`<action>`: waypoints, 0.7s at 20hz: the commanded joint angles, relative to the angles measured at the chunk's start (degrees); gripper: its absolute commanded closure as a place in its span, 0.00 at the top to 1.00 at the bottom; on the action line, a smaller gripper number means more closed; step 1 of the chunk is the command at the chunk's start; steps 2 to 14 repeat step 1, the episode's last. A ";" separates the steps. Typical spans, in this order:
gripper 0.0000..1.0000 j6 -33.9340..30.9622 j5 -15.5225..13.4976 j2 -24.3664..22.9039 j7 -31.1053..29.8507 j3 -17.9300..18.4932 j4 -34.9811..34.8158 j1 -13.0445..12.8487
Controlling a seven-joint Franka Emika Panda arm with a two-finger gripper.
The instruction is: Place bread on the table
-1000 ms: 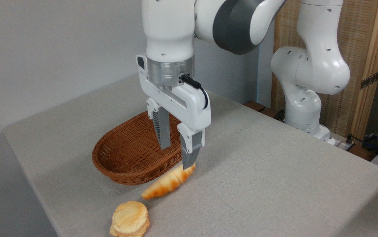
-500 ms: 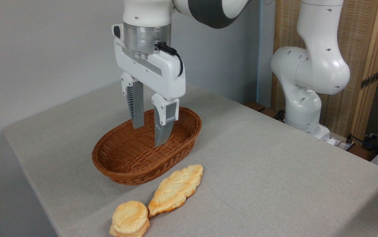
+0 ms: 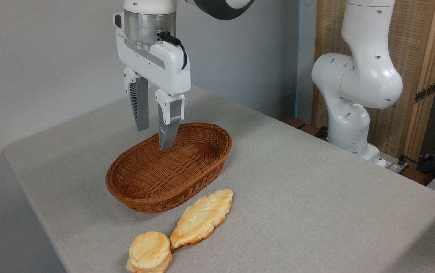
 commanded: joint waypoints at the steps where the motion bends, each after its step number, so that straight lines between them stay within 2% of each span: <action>1: 1.00 -1.14 -1.04 0.35 -3.06 0.14 2.00 0.15; 14: 1.00 -1.14 -1.04 0.35 -3.06 0.14 2.00 0.15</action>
